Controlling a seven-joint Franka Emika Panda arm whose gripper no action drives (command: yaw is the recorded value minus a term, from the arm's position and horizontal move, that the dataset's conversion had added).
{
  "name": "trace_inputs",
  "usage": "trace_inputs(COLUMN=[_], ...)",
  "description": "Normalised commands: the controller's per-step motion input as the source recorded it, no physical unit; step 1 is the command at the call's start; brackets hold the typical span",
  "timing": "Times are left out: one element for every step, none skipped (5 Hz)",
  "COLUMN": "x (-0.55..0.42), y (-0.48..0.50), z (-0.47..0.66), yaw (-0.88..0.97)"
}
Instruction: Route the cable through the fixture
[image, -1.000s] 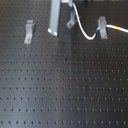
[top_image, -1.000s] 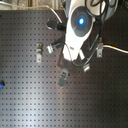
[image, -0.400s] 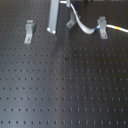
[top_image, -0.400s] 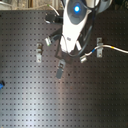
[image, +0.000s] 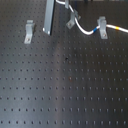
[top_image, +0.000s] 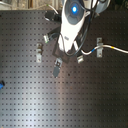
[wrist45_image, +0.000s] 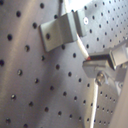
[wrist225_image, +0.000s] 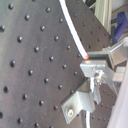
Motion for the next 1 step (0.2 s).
trace_inputs(x=[-0.087], y=[-0.089], z=[0.03], yaw=[0.0])
